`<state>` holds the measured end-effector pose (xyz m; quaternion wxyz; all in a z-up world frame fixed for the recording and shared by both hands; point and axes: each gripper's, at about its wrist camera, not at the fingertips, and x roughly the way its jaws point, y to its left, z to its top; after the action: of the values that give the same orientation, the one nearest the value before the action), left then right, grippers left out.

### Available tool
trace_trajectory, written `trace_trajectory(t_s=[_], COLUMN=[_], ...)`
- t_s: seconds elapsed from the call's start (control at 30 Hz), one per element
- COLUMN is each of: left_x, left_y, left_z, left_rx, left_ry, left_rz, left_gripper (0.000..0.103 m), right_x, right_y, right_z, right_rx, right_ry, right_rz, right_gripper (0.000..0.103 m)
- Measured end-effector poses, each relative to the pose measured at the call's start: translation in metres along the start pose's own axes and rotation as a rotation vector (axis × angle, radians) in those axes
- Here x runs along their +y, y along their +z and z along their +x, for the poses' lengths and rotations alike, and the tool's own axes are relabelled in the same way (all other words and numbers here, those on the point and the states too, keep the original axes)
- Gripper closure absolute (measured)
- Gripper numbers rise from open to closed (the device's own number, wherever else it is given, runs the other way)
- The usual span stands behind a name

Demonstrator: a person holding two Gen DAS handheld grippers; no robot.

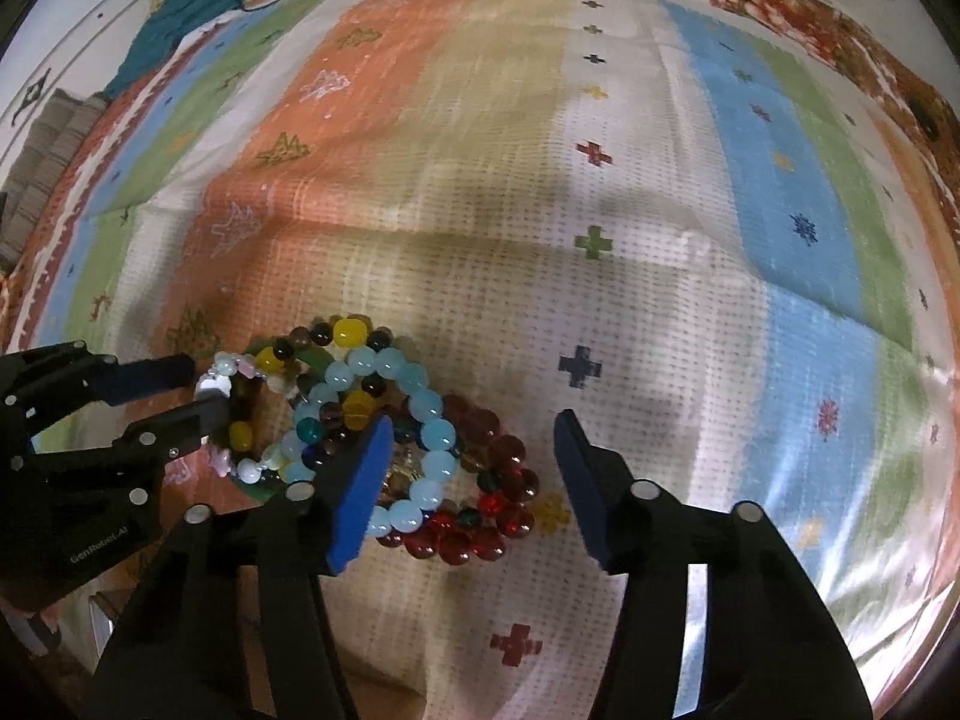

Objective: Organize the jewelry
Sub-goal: 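Grasp the white-pink bead bracelet with the left tool while the right grasps the light-blue bracelet, then lift both held bracelets and carry them over the silver tin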

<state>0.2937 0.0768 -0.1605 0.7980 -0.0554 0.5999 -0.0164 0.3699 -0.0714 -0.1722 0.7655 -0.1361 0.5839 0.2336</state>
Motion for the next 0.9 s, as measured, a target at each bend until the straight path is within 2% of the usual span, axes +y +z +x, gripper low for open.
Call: trace_trajectory(t_s=[0.07,0.13,0.17,0.23,0.43,0.47,0.5,0.53,0.9], left_x=[-0.002,-0.005,-0.005,-0.005,-0.010,-0.009,-0.010,-0.011,-0.005], left_y=[0.000,0.000,0.000,0.000,-0.001,-0.001,-0.001,-0.001,-0.005], left_z=[0.000,0.000,-0.001,-0.001,0.001,0.000,0.001,0.001,-0.020], left_rx=[0.000,-0.001,-0.005,-0.005,-0.009,-0.010,-0.011,-0.013,-0.050], left_ry=[-0.005,0.004,0.006,0.008,0.016,0.016,0.017,0.018,0.028], left_rz=[0.002,0.004,0.000,-0.007,-0.003,-0.004,-0.005,-0.006,-0.028], left_gripper=[0.080,0.092,0.094,0.094,0.095,0.095,0.095,0.095,0.095], right_x=[0.002,0.005,0.007,0.011,0.010,0.011,0.012,0.014,0.008], right_y=[0.001,0.003,0.004,0.004,0.004,0.004,0.003,0.002,-0.006], right_z=[0.000,0.000,0.001,0.002,0.007,0.008,0.008,0.009,-0.007], right_rx=[-0.003,-0.007,-0.009,-0.010,-0.014,-0.015,-0.016,-0.015,-0.048], right_ry=[0.003,0.007,0.008,0.007,-0.001,-0.007,-0.013,-0.004,-0.021], right_rz=[-0.007,-0.015,-0.023,-0.039,-0.053,-0.064,-0.072,-0.080,-0.068], right_gripper=[0.058,0.064,0.069,0.074,0.077,0.079,0.088,0.089,0.091])
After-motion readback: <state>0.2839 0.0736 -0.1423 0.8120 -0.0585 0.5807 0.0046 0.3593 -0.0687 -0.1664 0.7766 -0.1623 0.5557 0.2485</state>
